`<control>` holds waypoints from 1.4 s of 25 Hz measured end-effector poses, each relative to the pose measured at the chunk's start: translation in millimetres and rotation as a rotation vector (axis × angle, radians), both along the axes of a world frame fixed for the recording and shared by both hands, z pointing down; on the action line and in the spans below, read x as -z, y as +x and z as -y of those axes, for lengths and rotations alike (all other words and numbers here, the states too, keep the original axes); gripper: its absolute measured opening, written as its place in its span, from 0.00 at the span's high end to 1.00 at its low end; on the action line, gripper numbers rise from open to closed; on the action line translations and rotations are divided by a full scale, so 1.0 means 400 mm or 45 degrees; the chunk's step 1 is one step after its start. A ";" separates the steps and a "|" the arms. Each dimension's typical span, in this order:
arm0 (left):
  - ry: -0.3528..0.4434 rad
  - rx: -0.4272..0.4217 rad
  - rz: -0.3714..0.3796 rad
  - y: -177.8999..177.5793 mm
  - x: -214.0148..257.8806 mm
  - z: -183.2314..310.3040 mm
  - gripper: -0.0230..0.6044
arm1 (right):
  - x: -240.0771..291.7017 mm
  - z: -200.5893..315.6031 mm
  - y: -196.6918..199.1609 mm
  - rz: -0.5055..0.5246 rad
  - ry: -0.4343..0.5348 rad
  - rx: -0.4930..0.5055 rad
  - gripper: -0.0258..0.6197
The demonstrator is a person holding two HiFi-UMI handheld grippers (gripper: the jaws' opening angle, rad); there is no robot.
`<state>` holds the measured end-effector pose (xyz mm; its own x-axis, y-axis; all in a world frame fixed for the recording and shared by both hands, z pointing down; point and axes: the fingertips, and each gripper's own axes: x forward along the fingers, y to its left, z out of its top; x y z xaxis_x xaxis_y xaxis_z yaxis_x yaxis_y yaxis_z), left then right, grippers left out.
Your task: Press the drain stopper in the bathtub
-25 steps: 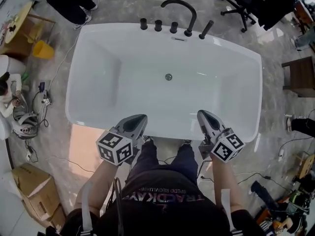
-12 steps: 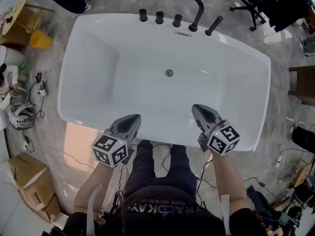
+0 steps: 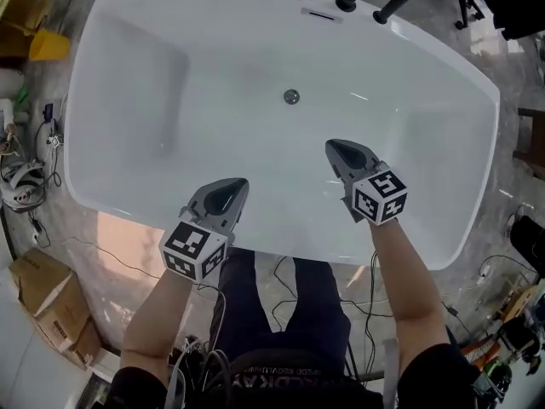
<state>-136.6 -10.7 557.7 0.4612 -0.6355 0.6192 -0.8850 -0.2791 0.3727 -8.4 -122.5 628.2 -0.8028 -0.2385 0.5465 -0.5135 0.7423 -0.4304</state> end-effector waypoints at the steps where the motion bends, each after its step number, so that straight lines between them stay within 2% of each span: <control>1: 0.008 -0.027 0.022 -0.001 -0.022 0.006 0.96 | -0.036 0.007 -0.007 -0.020 0.001 0.009 0.94; 7: 0.025 -0.146 0.080 -0.026 -0.179 0.045 0.96 | -0.281 0.082 -0.064 -0.139 -0.015 0.032 0.94; 15: -0.002 -0.257 0.067 -0.053 -0.337 0.029 0.96 | -0.621 0.175 -0.107 -0.328 -0.088 -0.024 0.94; 20: 0.013 -0.292 0.053 -0.063 -0.354 0.032 0.96 | -0.732 0.227 -0.139 -0.385 -0.091 -0.044 0.94; 24: 0.053 -0.336 0.081 -0.064 -0.352 0.042 0.96 | -0.801 0.272 -0.155 -0.409 -0.105 -0.079 0.94; 28: -0.001 -0.339 0.062 -0.065 -0.361 0.040 0.96 | -0.867 0.312 -0.174 -0.458 -0.107 -0.070 0.94; 32: -0.054 -0.395 0.056 -0.060 -0.365 0.047 0.96 | -0.951 0.341 -0.163 -0.538 -0.147 -0.093 0.94; 35: -0.068 -0.373 0.036 -0.071 -0.336 0.056 0.96 | -0.958 0.360 -0.170 -0.560 -0.162 -0.097 0.94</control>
<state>-165.0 -33.2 692.0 0.6025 -0.4437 0.6634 -0.7797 -0.5049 0.3703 -76.4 -266.5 1011.4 -0.4714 -0.1969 0.8597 -0.7185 0.6511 -0.2448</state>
